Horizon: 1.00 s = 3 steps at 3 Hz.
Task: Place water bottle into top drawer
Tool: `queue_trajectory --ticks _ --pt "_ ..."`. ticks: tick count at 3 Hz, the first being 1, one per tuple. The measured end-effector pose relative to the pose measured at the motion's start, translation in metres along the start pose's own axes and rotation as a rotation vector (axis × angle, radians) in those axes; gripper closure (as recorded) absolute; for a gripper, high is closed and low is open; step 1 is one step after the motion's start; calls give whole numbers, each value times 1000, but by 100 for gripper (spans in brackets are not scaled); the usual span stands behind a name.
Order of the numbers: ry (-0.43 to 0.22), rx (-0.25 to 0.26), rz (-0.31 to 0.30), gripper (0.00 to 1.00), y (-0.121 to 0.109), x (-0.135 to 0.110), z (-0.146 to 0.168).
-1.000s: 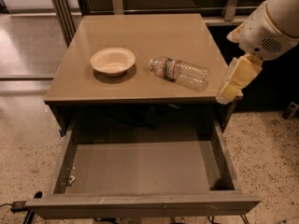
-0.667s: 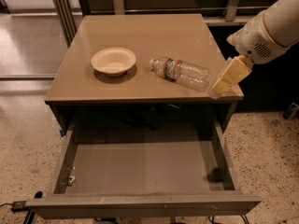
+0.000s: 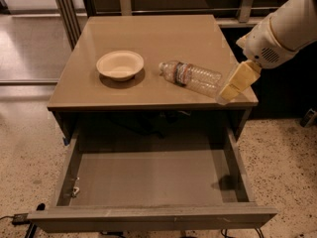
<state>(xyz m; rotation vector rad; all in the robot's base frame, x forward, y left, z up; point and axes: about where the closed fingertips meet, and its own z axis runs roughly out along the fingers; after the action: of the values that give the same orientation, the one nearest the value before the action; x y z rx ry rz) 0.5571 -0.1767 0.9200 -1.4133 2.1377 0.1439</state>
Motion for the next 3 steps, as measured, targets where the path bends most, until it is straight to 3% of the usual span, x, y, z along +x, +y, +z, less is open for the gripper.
queue_trajectory --ticks 2,3 --pt "16 -38 32 0 -31 -19 90" --pt "14 -38 50 0 -38 -21 106"
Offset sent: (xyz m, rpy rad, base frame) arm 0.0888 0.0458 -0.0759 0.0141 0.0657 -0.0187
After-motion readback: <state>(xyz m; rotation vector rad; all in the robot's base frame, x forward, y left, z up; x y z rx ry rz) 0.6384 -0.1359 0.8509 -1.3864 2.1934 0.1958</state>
